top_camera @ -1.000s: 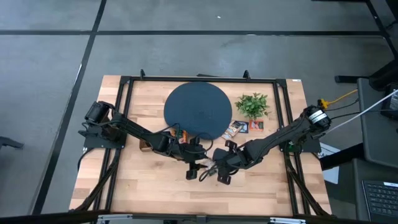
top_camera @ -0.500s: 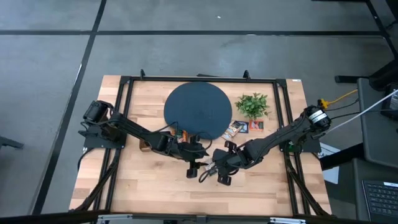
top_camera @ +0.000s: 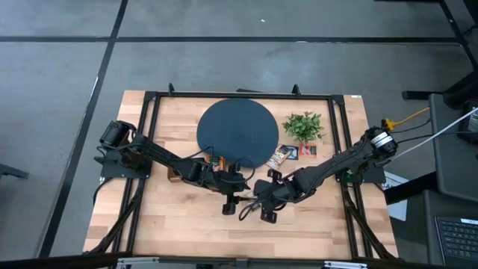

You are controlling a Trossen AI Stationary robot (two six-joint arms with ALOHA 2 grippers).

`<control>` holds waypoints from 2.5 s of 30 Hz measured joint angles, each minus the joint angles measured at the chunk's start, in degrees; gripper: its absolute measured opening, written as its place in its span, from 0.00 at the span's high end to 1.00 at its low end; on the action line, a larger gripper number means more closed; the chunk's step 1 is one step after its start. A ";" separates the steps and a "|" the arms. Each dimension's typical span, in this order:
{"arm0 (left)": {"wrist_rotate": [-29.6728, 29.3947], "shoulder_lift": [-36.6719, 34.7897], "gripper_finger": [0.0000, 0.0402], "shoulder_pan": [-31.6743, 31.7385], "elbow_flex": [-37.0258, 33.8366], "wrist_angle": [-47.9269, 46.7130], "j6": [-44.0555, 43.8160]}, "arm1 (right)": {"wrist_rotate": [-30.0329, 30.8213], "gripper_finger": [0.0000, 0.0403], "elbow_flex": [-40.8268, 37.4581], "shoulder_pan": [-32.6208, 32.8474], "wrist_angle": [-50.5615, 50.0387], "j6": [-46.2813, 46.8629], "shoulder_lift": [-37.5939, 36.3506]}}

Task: Pick & Place Tea
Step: Put the brown tea bag into the left section of the wooden organizer

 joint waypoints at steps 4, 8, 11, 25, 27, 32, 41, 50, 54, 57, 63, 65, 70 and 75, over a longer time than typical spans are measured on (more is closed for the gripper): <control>0.34 0.00 0.55 -0.02 0.00 -0.45 -0.14 | 1.62 1.00 0.00 -0.01 1.03 -0.41 0.01; 2.64 0.00 0.58 -0.02 0.00 -0.56 -0.34 | 1.66 1.00 0.00 -0.39 1.46 -0.92 0.00; 3.01 0.00 0.63 -0.04 0.00 -1.58 -0.35 | 1.67 1.00 0.00 -0.66 2.11 -1.56 0.00; 2.40 0.02 0.99 -0.02 0.00 -4.81 -1.19 | 1.66 1.00 -0.02 -1.33 3.03 -2.86 0.01; 2.01 0.02 0.99 -0.04 0.00 -4.81 -1.19 | 1.62 0.98 -0.02 -1.33 3.07 -3.01 0.00; 1.46 0.02 0.99 -0.02 0.00 -4.79 -1.19 | 1.62 0.90 -0.02 -1.36 2.64 -1.51 0.00; -3.03 -5.42 0.99 -1.77 -0.13 -14.88 -1.21 | 2.59 0.74 -0.07 -1.38 -5.15 1.31 0.00; -12.98 -21.07 0.99 -5.12 -12.63 -14.64 -4.44 | 6.92 0.71 -0.40 -0.85 -7.01 1.36 0.00; -15.85 -29.83 0.99 -6.09 -19.57 -14.70 -7.29 | 6.97 0.71 -1.01 -0.85 -6.70 1.49 0.00; -17.47 -36.73 0.99 -6.95 -23.90 -15.83 -8.64 | 6.97 0.71 -1.92 -0.85 -5.86 2.01 0.00; -18.17 -49.66 0.99 -10.19 -29.04 -26.16 -9.48 | 6.97 0.71 -5.68 -0.85 -2.07 4.53 0.00; -18.29 -53.47 0.99 -11.46 -29.94 -31.32 -10.19 | 7.00 0.71 -7.04 -0.85 -0.45 5.36 0.00; -20.28 -62.20 0.99 -13.93 -31.88 -41.63 -15.26 | 7.00 0.71 -10.51 -0.85 3.36 6.27 0.00; -21.76 -67.92 0.99 -15.46 -34.26 -46.93 -21.12 | 6.98 0.71 -12.74 -0.85 9.26 6.07 0.00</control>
